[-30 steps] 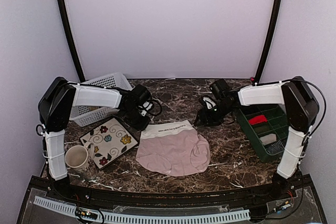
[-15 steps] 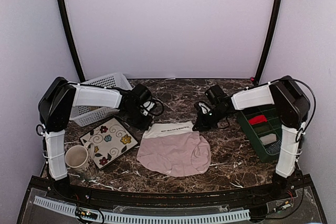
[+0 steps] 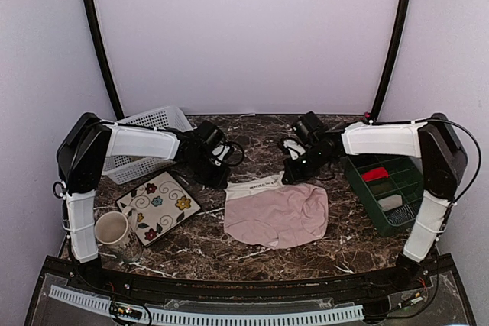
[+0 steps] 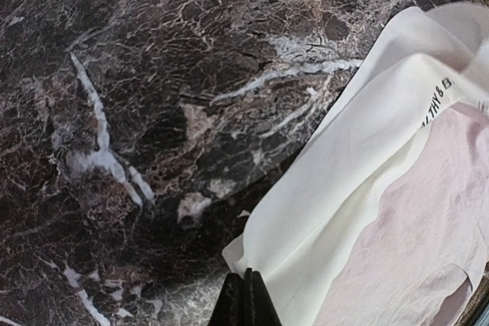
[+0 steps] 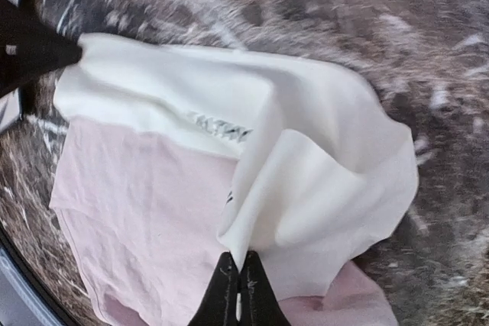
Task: Roll the underwear
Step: Flatten out the underwear at the center of the board.
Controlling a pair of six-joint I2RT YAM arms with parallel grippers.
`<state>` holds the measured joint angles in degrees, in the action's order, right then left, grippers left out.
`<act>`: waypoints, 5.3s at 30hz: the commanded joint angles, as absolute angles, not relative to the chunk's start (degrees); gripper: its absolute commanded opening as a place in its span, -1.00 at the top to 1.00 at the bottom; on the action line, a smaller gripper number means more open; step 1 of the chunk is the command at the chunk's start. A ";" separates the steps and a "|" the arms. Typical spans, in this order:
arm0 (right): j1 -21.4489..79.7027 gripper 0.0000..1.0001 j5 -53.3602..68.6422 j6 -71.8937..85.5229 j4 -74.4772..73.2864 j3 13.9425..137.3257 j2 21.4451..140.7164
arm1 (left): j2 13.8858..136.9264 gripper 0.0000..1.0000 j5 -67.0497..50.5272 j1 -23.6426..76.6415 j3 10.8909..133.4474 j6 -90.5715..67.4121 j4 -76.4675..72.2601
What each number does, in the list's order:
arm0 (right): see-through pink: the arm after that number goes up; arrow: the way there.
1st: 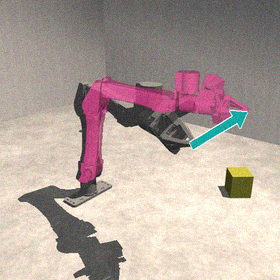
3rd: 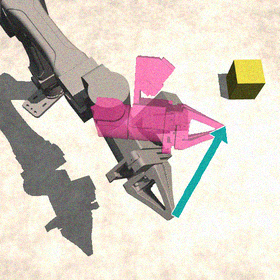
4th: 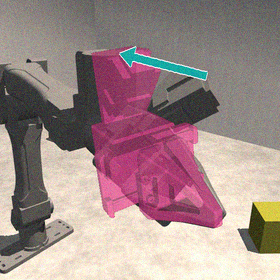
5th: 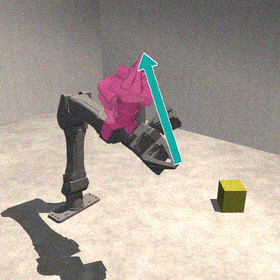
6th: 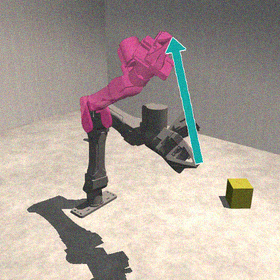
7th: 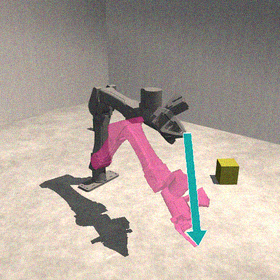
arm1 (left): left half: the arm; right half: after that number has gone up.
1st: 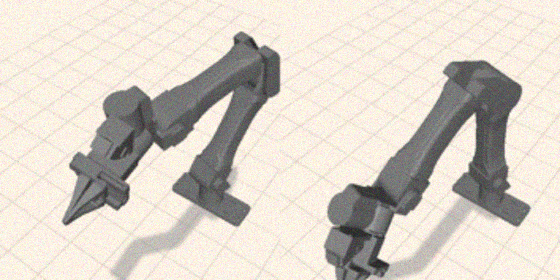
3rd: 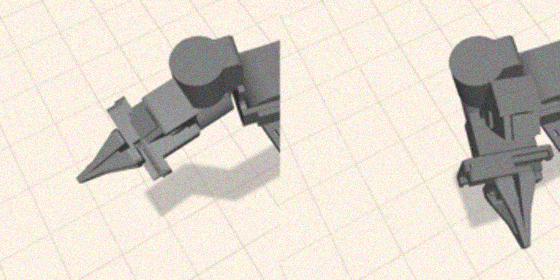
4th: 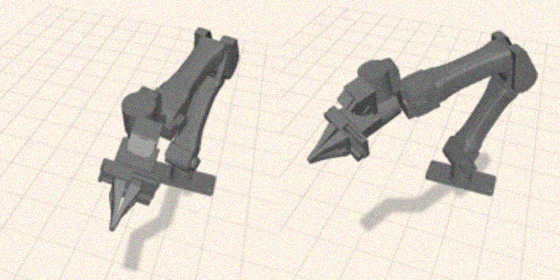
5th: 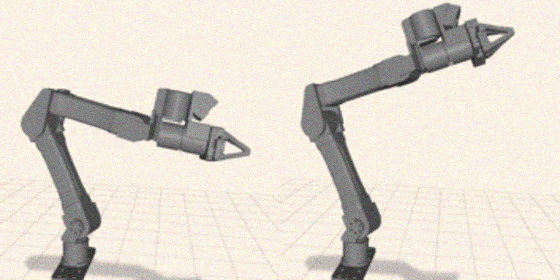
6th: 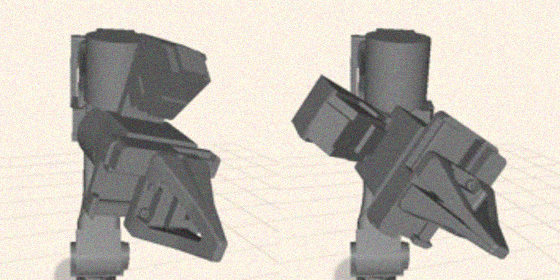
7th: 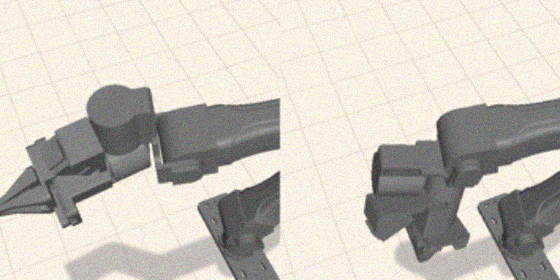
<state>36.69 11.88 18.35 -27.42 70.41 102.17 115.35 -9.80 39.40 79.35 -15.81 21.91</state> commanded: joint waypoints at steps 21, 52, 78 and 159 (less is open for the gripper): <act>37.40 0.04 27.28 10.02 -24.26 68.75 99.14 | 113.54 1.00 -9.69 39.20 78.36 -15.66 22.78; 36.66 0.43 26.46 3.33 -33.47 83.85 115.75 | 114.34 1.00 -9.57 39.03 78.71 -16.48 22.05; 27.60 0.93 21.93 9.88 -27.17 72.53 102.90 | 112.68 1.00 -10.29 38.47 77.76 -16.13 21.68; 24.40 -0.18 0.14 33.65 -18.55 59.66 72.77 | 91.87 0.03 1.84 37.92 81.49 -11.91 19.79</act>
